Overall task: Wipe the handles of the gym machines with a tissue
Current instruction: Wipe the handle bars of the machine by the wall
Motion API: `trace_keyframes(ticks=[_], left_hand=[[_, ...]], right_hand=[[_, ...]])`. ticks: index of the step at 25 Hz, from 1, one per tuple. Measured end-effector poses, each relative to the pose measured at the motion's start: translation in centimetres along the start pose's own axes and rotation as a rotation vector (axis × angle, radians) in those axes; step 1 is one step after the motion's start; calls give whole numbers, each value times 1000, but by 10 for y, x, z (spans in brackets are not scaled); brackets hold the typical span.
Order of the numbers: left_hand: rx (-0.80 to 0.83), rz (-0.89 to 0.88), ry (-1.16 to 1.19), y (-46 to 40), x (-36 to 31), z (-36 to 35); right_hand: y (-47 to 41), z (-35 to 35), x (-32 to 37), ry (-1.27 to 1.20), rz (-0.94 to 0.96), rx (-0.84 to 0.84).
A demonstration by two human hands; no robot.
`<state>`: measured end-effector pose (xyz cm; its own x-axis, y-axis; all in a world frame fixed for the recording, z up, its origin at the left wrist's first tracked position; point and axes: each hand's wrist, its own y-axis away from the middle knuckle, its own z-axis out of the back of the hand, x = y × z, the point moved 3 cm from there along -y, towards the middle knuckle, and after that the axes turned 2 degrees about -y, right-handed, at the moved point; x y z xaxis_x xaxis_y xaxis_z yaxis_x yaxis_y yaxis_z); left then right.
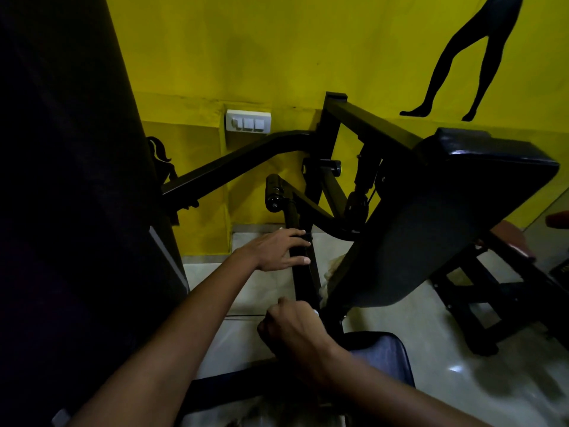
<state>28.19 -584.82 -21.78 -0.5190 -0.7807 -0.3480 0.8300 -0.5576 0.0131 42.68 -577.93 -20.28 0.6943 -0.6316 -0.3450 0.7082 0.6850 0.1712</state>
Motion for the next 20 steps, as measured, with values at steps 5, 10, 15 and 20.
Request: trace_keyframes(ticks=[5, 10, 15, 20], left_hand=[[-70, -15, 10, -40, 27, 24], [-92, -5, -84, -87, 84, 43], [-112, 8, -119, -132, 134, 50], [-74, -7, -80, -160, 154, 40]], right_hand=[[-42, 11, -61, -91, -8, -103], [-109, -12, -107, -42, -26, -125], [-167, -33, -136, 38, 4, -101], [-203, -53, -163, 116, -6, -88]])
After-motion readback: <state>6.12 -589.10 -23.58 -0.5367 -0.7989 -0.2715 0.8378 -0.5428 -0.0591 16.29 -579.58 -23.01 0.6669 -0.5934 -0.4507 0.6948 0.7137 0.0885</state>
